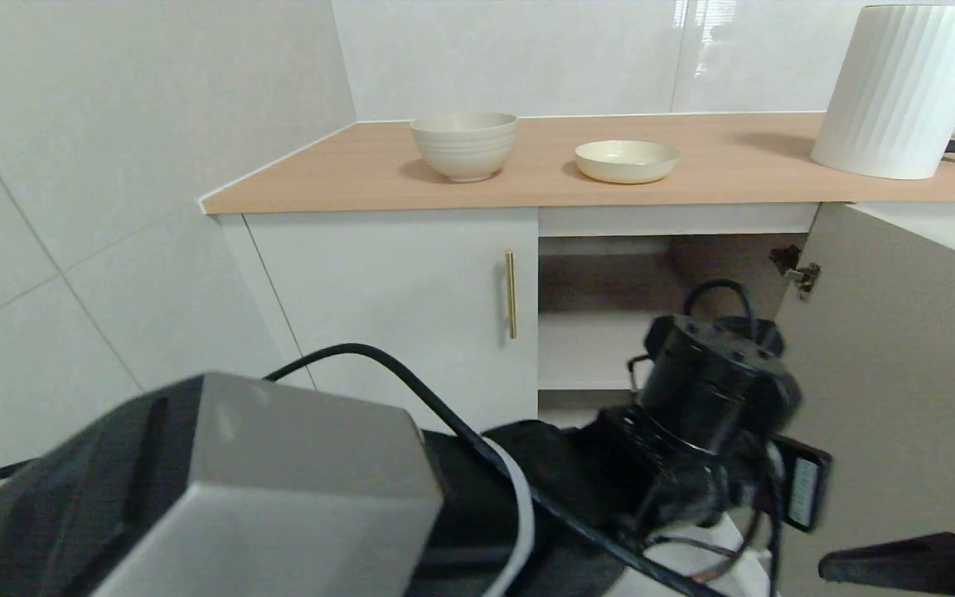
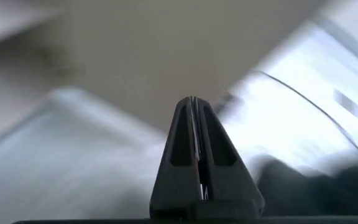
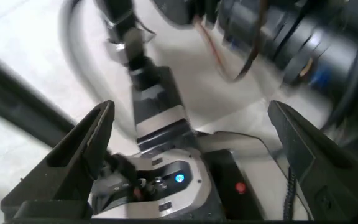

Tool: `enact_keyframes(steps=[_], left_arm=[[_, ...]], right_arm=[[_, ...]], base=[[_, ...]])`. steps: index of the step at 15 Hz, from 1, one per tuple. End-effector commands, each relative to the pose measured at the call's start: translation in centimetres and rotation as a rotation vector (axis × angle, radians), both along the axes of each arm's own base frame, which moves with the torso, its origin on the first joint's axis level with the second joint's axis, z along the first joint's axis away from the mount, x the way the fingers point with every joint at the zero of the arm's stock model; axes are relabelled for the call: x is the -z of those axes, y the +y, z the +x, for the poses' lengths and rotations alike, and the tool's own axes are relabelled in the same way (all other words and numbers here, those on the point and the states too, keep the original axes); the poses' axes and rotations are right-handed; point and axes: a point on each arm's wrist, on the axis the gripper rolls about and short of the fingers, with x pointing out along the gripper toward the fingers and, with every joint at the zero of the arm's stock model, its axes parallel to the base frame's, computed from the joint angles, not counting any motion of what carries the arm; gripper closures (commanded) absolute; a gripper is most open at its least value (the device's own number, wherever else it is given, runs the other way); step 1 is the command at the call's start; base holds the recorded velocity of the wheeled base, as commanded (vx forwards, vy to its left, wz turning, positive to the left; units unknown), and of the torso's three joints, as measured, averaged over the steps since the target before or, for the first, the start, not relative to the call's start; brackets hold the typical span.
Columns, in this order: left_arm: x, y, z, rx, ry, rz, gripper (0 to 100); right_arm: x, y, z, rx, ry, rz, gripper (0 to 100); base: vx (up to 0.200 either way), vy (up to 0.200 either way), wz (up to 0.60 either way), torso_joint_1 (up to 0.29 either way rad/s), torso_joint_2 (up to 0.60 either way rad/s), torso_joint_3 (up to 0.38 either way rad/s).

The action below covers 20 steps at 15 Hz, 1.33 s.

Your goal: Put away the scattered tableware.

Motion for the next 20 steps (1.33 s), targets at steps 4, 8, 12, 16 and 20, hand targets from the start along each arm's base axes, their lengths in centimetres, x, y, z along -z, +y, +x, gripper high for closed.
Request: enact_keyframes(steps=[4,8,12,16,20], left_arm=[[-4.1,14.6,5.8,-0.350,-0.003,0.006,100],[-5.4,20.8,5.0,-0.465,-0.010,0.010,0],[-7.0,27.6,1.6,-0.492,-0.210,-0.056,0],[-8.6,31.2,0.4,-0.440,-0.124,-0.042,0],[-8.6,31.5,-0.1,-0.440,-0.083,-0.020,0]], right_arm=[[-2.1,3.0,11.1,0.365,0.047,-0.104,0],[-3.2,3.4,17.1,0.440,0.077,-0.121,0],[-5.0,2.8,18.9,0.595,0.123,-0.198,0],[-5.1,2.6,17.0,0.776,0.084,-0.272,0],[-5.9,2.3,16.1,0.781,0.064,-0.257,0]], base=[[0.000,0.000,0.00,0.000,0.00,0.000],[0.000,0.000,0.00,0.000,0.00,0.000],[0.000,0.000,0.00,0.000,0.00,0.000],[0.000,0.000,0.00,0.000,0.00,0.000],[0.000,0.000,0.00,0.000,0.00,0.000]])
